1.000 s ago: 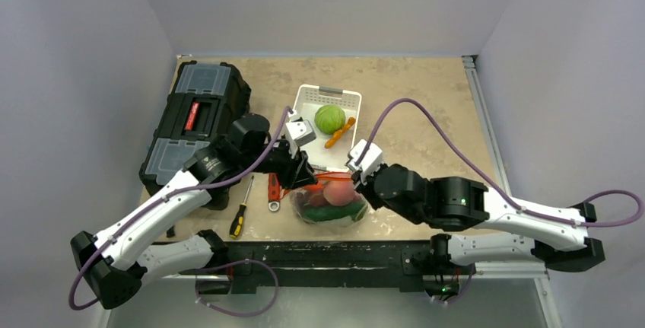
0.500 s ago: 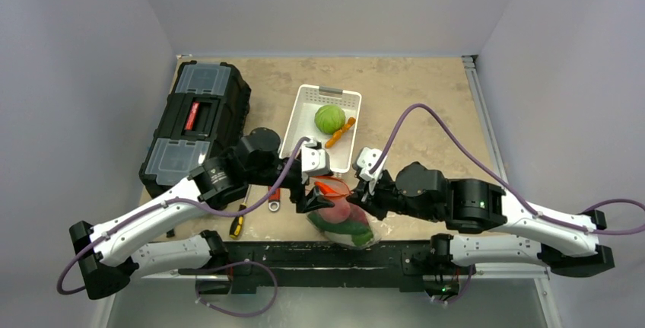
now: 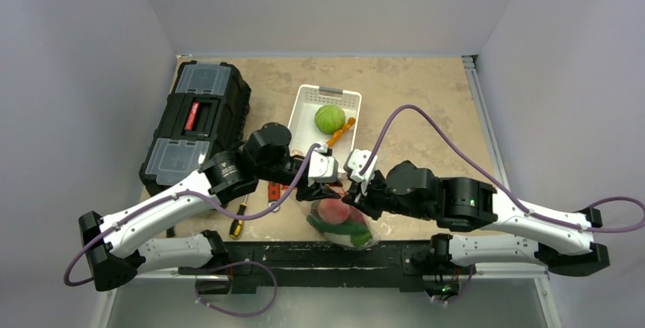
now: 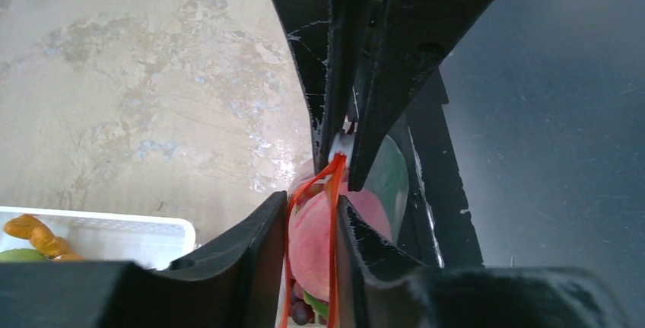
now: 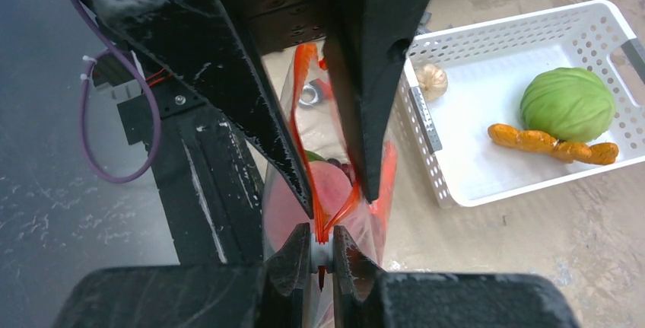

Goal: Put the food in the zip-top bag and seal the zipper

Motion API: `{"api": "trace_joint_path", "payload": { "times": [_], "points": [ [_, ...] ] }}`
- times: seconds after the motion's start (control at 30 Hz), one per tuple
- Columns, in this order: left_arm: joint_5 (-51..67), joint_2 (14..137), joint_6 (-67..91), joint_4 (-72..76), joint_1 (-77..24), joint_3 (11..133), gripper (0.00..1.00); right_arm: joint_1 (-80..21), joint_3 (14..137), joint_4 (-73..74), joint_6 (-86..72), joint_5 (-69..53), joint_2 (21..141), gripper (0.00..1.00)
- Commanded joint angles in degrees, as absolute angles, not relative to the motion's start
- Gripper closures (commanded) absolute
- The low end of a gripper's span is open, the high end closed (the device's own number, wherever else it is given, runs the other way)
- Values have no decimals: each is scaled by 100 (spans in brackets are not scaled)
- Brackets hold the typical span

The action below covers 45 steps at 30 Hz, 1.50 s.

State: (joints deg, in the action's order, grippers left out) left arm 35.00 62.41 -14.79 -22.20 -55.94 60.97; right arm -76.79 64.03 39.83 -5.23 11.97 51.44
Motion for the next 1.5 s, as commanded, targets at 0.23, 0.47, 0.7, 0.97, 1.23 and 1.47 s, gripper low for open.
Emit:
{"api": "trace_joint_path", "payload": {
  "times": [0.23, 0.47, 0.7, 0.97, 1.23, 1.47],
  "points": [
    [3581, 6125, -1831, -2563, -5594, 6179, 100, -7673, 6739, 4122, -488, 1266, 5049, 92],
    [3534, 6019, -1644, -2565, -5599, 6221, 100, -7674, 6592, 4277, -648, 1350, 5087, 53],
    [3566, 6078, -1559, -2652, -5599, 6282, 100, -7674, 6578, 4019, -598, 1205, 5181, 92],
    [3680, 6353, -1490, -2727, -5587, 6256, 44, -7678, 6500, 4035, -485, 1240, 4950, 100],
    [5439, 6982, -531, -2408, -4627, 6750, 57, -7678, 6445, 4115, -517, 1168, 4749, 100],
    [5832, 7241, -400, -2508, -4659, 6870, 69, -7676, 6467, 4078, -510, 1174, 4804, 100]
  ]
}}
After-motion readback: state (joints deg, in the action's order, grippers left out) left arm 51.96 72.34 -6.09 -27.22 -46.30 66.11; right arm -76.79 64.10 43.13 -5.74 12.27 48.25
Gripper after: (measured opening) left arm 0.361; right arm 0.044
